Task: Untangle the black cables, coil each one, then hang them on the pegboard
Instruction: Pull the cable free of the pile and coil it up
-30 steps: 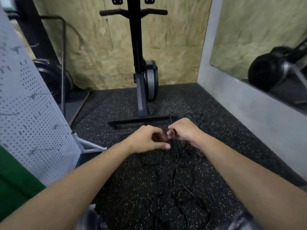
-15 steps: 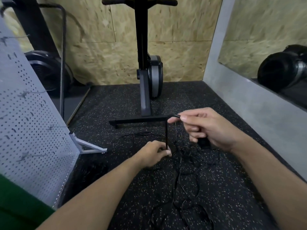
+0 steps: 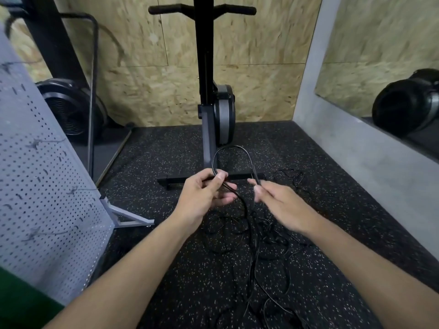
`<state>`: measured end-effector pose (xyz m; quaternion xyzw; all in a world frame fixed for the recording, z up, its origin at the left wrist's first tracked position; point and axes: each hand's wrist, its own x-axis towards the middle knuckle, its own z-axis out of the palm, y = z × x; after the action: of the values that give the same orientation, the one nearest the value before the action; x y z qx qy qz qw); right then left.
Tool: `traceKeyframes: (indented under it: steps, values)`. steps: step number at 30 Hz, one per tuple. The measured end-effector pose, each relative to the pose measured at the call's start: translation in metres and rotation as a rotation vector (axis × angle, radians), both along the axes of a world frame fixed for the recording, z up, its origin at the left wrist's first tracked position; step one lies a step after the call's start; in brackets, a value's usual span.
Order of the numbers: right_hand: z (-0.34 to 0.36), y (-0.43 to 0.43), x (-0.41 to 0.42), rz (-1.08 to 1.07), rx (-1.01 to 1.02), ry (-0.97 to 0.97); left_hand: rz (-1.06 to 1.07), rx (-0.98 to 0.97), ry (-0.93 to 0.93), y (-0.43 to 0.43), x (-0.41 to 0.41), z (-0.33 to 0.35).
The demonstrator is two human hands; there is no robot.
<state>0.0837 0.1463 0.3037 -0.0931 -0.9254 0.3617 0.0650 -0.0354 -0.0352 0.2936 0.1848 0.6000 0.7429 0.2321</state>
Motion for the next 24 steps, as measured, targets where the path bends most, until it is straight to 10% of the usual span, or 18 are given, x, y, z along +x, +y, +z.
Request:
traceKeyframes:
  steps: [13, 24]
  values:
    - [-0.022, -0.019, -0.032, 0.157, -0.013, 0.045, 0.042, 0.135, -0.125, -0.011, -0.011, -0.009]
    - [0.0, -0.027, -0.031, 0.145, -0.733, 0.14, -0.448, -0.603, 0.389, 0.006, 0.019, -0.067]
